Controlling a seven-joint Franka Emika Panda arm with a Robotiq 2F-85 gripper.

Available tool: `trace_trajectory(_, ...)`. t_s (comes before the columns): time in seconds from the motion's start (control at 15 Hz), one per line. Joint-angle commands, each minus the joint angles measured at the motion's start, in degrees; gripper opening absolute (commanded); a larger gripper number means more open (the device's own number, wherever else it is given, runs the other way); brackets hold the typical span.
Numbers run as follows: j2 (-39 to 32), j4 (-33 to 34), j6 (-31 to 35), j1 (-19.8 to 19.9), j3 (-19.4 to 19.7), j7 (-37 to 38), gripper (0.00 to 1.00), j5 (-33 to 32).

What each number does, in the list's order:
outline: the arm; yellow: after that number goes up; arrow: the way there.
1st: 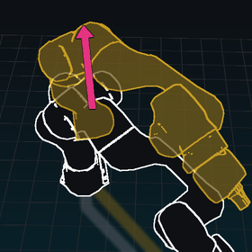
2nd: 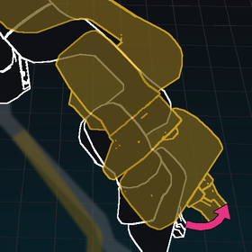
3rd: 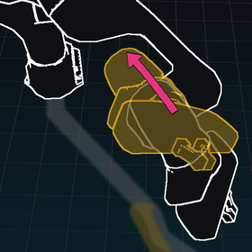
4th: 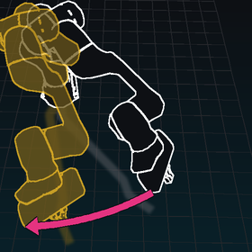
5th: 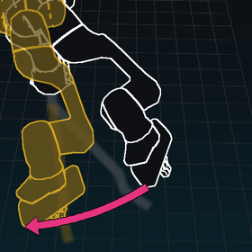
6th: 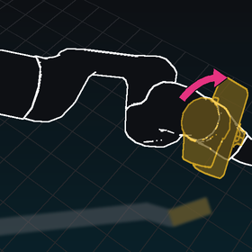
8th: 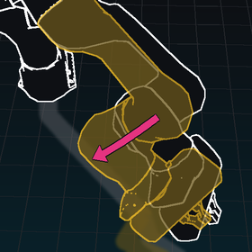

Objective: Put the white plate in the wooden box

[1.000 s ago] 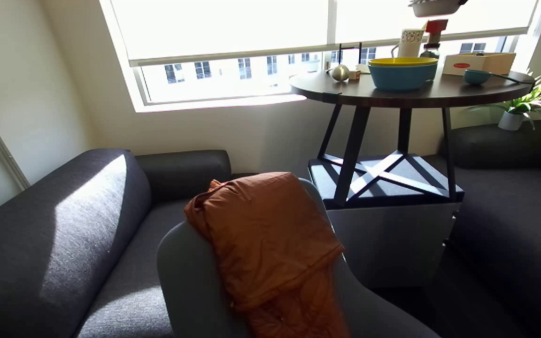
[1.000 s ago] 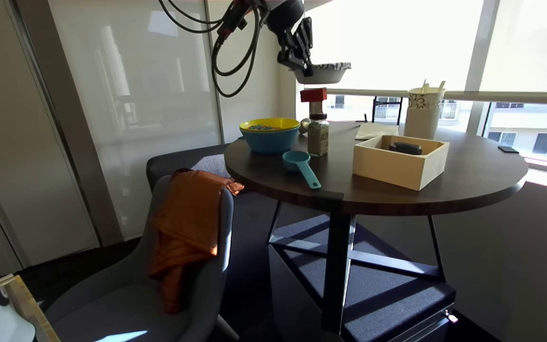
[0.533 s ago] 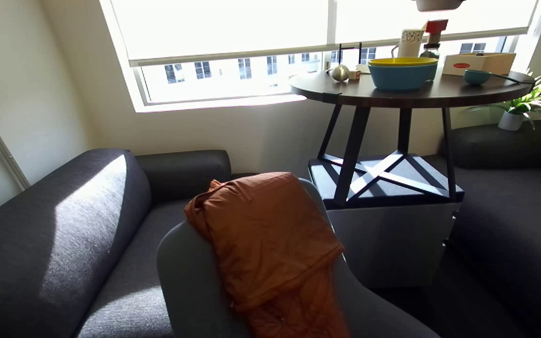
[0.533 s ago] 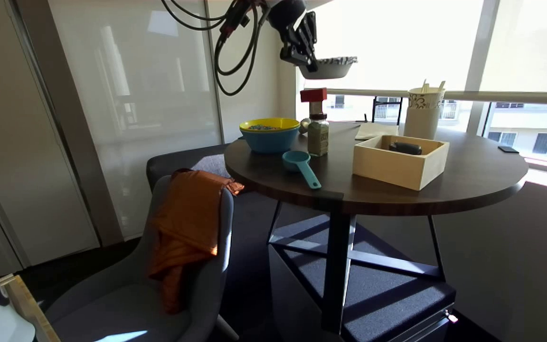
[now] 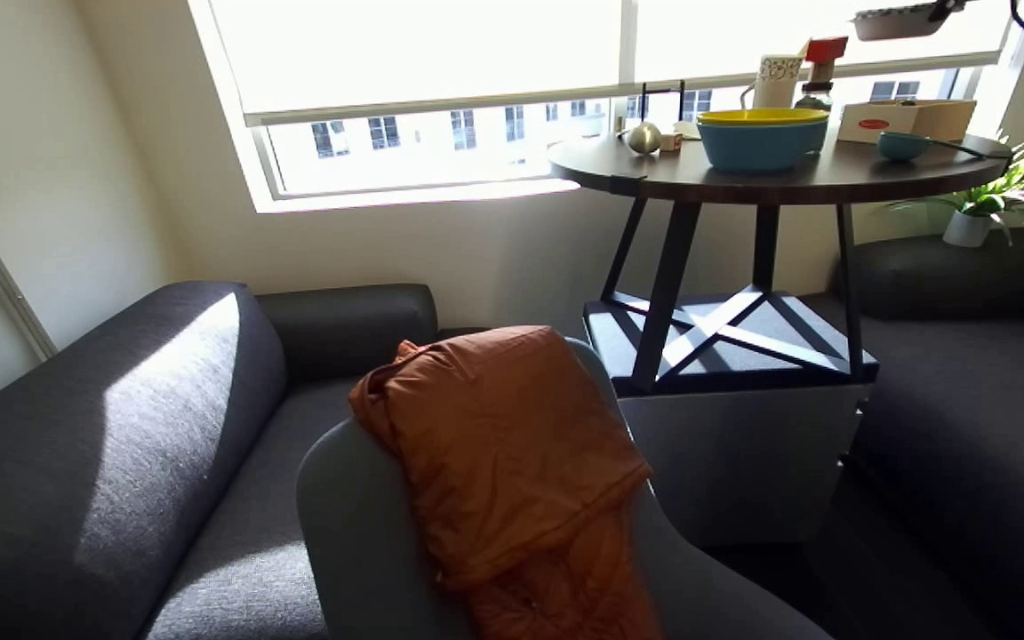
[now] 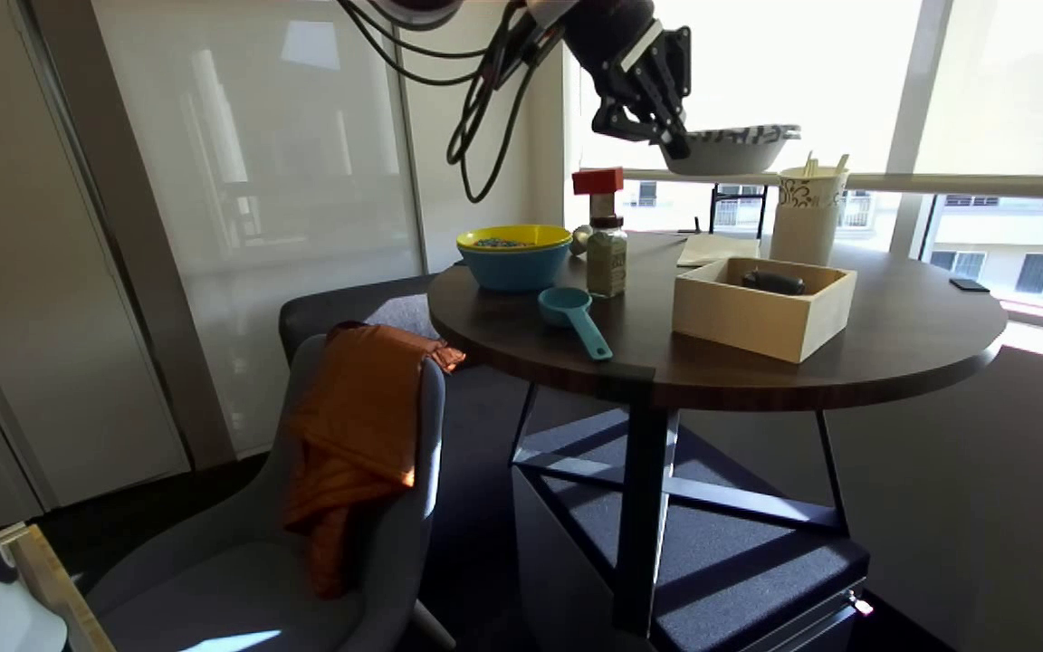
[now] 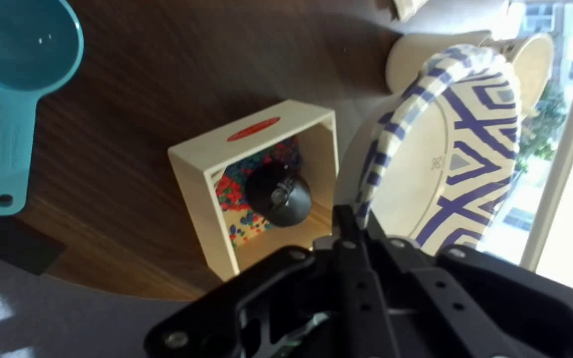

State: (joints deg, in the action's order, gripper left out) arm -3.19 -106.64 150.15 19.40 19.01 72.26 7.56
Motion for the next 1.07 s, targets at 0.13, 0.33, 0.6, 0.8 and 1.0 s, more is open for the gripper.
trace_trajectory(0.13,-9.79,9.03,-6.35,0.08,4.62,16.13,0.01,-6.17)
trace_trajectory(0.33,-12.30,11.83,-10.43,-0.16,5.02,19.03,0.01,-5.33)
trace_trajectory(0.6,-13.50,13.76,-13.92,-0.20,4.71,20.32,0.01,-5.27)
trace_trajectory(0.8,-14.12,14.78,-16.59,-0.38,4.80,20.32,0.30,-6.39)
trace_trajectory(1.0,-13.63,15.20,-19.40,-0.36,4.48,18.93,0.50,-6.70)
